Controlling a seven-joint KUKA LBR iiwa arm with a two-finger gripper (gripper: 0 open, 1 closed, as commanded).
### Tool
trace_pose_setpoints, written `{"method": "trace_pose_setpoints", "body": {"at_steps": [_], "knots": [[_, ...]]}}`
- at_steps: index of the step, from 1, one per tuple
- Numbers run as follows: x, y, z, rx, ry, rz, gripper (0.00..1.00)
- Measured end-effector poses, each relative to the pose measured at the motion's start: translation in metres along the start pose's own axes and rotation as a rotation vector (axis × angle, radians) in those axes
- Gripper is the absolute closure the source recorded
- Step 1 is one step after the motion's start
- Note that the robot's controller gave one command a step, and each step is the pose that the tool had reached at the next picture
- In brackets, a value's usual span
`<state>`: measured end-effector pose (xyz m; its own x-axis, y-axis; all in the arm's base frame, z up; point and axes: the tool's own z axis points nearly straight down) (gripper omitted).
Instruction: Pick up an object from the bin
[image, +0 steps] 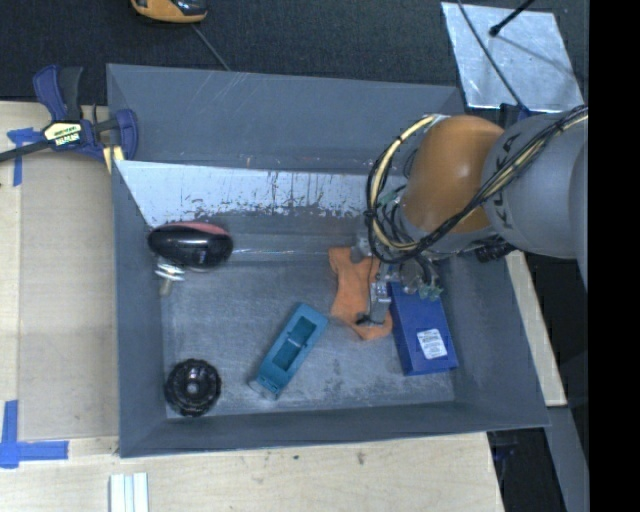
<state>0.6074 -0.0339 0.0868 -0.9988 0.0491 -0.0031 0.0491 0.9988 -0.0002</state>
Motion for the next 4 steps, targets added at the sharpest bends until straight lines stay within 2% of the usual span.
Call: {"method": "trace_pose_setpoints", "body": {"at_steps": [1, 2, 3, 4], "knots": [[0.0, 0.0, 0.0, 0.0, 0.0, 0.0, 0.0], [-0.016, -0.006, 0.014, -0.001, -0.01, 0.048, 1.0], [-0.016, -0.006, 0.014, -0.001, -0.01, 0.048, 1.0], [-0.005, 0.018, -0.135, 0.0, -0.002, 0.154, 1.0]]}}
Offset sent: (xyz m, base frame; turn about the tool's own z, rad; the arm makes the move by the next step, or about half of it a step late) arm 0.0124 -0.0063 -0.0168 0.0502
